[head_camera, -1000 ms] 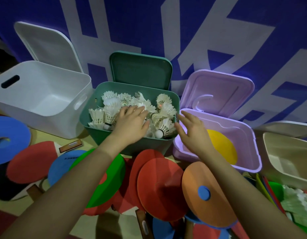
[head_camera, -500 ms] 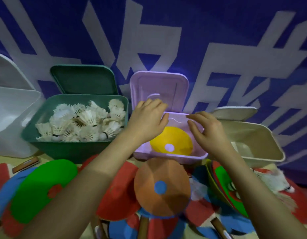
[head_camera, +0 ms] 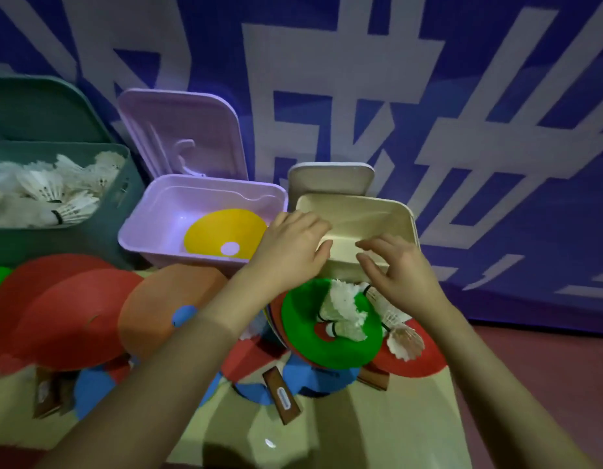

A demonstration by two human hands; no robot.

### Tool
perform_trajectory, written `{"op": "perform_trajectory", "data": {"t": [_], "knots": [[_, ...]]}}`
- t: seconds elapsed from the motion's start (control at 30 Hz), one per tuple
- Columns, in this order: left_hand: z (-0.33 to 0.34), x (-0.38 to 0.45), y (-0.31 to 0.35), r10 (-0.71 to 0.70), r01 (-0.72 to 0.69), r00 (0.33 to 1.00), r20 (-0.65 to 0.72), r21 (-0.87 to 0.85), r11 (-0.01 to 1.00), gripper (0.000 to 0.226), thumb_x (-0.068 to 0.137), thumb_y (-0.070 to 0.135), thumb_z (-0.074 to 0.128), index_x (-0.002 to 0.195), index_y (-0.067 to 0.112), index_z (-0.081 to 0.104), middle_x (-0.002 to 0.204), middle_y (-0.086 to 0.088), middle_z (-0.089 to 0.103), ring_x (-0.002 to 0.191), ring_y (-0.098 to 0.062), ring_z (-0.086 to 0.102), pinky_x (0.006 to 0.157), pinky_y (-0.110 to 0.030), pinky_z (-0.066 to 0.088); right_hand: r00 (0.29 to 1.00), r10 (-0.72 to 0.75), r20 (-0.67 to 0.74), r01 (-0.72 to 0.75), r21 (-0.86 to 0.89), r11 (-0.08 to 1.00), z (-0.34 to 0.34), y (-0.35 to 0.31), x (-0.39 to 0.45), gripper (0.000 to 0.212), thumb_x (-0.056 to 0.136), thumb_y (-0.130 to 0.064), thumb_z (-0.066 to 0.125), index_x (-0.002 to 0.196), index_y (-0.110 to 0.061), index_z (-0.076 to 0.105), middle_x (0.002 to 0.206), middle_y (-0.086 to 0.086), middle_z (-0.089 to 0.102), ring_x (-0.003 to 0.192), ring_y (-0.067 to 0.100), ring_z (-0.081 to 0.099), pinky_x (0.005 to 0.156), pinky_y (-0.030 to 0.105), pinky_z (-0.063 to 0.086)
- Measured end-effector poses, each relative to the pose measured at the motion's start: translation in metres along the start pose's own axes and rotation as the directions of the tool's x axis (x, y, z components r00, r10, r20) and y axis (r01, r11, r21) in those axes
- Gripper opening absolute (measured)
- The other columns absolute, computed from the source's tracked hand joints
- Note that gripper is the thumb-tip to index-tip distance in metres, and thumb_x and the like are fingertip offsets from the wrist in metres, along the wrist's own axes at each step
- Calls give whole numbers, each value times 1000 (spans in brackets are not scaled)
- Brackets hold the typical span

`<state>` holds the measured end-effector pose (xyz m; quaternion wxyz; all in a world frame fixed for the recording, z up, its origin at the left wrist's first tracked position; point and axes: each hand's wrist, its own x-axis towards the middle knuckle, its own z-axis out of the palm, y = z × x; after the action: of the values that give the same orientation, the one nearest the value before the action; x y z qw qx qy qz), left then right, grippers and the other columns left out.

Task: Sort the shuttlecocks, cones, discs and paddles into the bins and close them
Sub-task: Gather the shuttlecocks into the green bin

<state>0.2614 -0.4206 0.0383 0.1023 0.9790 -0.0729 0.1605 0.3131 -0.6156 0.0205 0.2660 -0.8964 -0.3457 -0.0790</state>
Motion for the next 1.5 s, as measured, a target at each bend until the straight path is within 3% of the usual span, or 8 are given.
{"op": "perform_trajectory", "data": {"t": [0.07, 0.2, 0.33, 0.47, 0.67, 0.9, 1.27, 1.5], "knots": [[16, -3, 11, 20, -19, 998, 53, -19, 1000, 44, 81, 39, 37, 101, 13, 67, 97, -5, 66, 92, -28, 61, 79, -32, 26, 997, 25, 67, -21, -58, 998, 5, 19, -18, 33, 85, -39, 52, 103, -16, 68, 97, 0, 67, 94, 24, 61, 82, 36, 38], [53, -16, 20, 45, -50, 928, 371, 5, 999, 47, 90, 40, 50, 133, 22, 46, 135, 1, 44, 127, -20, 36, 98, -32, 20, 974, 162, 161, -148, -95, 984, 23, 43, -55, 47, 77, -61, 43, 97, -24, 64, 105, -9, 63, 105, 17, 53, 89, 33, 21], [78, -30, 26, 12, -32, 847, 531, 29, 999, 48, 87, 35, 58, 132, 25, 45, 144, 2, 33, 132, -20, 26, 102, -34, 19, 942, 223, 249, -190, -152, 970, 50, 38, -79, 55, 76, -68, 47, 104, -23, 62, 111, -7, 56, 111, 21, 42, 92, 35, 14], [90, -33, 30, 9, -8, 911, 413, -4, 1000, 22, 89, 31, 57, 107, 21, 60, 126, 2, 46, 120, -19, 39, 96, -30, 21, 923, 287, 258, -243, -186, 952, 73, 32, -84, 33, 86, -50, 56, 106, -24, 59, 110, -7, 57, 110, 20, 40, 92, 37, 13], [91, -34, 17, -51, 65, 934, 353, -28, 997, 18, 90, 32, 55, 102, 20, 60, 113, 0, 50, 110, -20, 45, 94, -31, 25, 926, 355, 128, -364, 52, 930, 78, 28, -84, 11, 89, -26, 61, 99, -22, 63, 88, -10, 61, 101, 17, 48, 80, 28, 12], [51, -44, 2, -147, 150, 989, 27, -171, 974, 13, 83, 25, 61, 88, 12, 61, 102, -5, 56, 96, -27, 56, 81, -36, 36, 994, 28, -108, -12, 144, 990, 55, 5, -50, 20, 87, -31, 54, 90, -16, 68, 82, -5, 63, 85, 16, 48, 72, 29, 21], [-63, -54, -62, -284, 234, 885, -370, -174, 957, 28, 83, 37, 51, 84, 11, 61, 94, -6, 59, 92, -27, 57, 78, -40, 45, 870, -325, -370, 400, 146, 905, 39, -93, 57, 15, 88, -21, 56, 85, -12, 67, 79, 0, 61, 78, 20, 48, 71, 31, 30], [-112, -60, -155, -307, 258, 845, -437, -170, 951, 26, 82, 36, 55, 82, 10, 58, 96, -7, 56, 83, -29, 58, 73, -40, 48, 827, -421, -373, 488, 105, 866, 80, -177, 135, 7, 83, -8, 64, 77, -12, 63, 74, -1, 57, 73, 23, 46, 67, 31, 29]]}}
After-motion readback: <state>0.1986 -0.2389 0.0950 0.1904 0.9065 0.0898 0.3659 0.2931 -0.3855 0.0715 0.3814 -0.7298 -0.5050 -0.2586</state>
